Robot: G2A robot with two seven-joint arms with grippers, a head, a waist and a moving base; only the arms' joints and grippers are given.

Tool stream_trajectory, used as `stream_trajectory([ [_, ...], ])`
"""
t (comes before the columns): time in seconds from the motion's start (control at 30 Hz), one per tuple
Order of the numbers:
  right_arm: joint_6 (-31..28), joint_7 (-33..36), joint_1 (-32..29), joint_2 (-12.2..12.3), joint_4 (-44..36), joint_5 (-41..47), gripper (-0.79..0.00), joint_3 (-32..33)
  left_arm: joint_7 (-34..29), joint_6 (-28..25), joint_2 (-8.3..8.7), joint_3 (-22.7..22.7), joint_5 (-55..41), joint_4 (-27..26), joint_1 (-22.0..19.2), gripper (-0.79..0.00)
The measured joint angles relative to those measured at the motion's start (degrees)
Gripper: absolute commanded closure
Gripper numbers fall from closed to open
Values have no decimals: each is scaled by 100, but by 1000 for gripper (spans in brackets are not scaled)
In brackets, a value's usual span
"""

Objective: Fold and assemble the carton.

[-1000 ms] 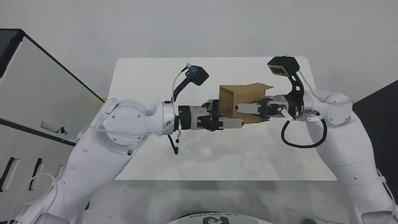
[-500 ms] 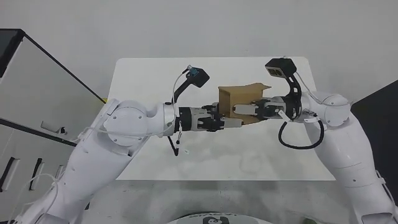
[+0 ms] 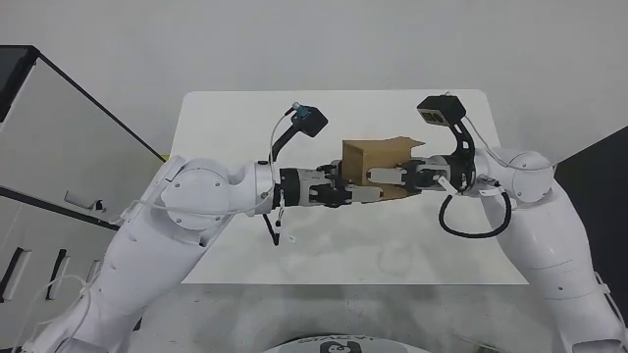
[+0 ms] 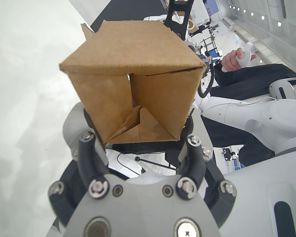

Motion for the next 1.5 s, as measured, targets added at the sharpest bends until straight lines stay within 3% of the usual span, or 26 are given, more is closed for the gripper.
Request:
stream_trajectory([
  [0.07,20,7,-2,1,-1,18,0,-12,16,-4,3,-9,1,-3,10,-397],
  [0.13,31,1,-4,2,1,25,0,-14,20,-7,5,-11,4,-7,17,-354],
  [0.5,63,-69,1,9,17,19,0,-15,-15,-5,16,-13,-9,10,6,-336],
  [0.57,71,-78,10,10,26,16,-280,-14,-22,-4,18,-12,-1,18,-1,-329],
  [0.6,73,-80,13,10,29,16,-357,-14,-29,-2,19,-11,3,25,-5,-326],
  [0.63,77,-84,17,11,33,19,-369,-13,-33,2,19,-11,5,34,-9,-326],
  [0.8,84,-91,44,15,48,40,-643,9,-36,20,23,-13,8,77,-28,-320],
  [0.83,83,-88,47,17,53,47,-656,17,-36,24,23,-12,9,84,-31,-311],
  [1.2,82,13,7,59,77,176,-640,263,-45,35,25,-8,-39,92,-83,-292],
  [1.4,106,50,-118,102,28,226,-548,520,-32,-2,26,-27,-133,97,-84,-268],
  [1.5,129,63,-196,127,-3,229,-453,676,-27,-27,29,-41,-159,102,-81,-265],
])
